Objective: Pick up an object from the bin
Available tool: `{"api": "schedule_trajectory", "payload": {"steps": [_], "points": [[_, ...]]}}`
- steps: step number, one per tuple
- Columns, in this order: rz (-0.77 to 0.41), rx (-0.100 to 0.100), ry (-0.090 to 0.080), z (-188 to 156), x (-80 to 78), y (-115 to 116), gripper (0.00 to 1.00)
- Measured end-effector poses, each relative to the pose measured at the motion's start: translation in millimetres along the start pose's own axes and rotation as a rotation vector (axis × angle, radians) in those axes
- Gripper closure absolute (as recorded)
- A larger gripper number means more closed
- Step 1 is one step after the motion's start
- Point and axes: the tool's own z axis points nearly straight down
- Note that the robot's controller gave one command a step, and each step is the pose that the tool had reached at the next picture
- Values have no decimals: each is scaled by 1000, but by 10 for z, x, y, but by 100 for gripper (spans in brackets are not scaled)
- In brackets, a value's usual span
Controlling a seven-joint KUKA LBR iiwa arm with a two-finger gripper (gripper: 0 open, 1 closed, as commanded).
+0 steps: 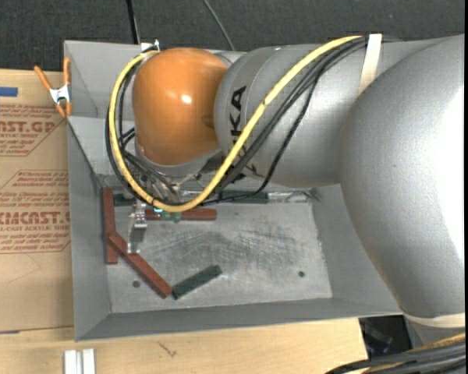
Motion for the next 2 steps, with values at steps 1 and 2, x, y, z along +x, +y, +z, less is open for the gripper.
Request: {"api": "schedule_trajectory", "payload": {"steps": [1,2], "points": [[2,-2,-8,-50,-22,-12,0],[62,-4,-12,491,81,-176,0]]}}
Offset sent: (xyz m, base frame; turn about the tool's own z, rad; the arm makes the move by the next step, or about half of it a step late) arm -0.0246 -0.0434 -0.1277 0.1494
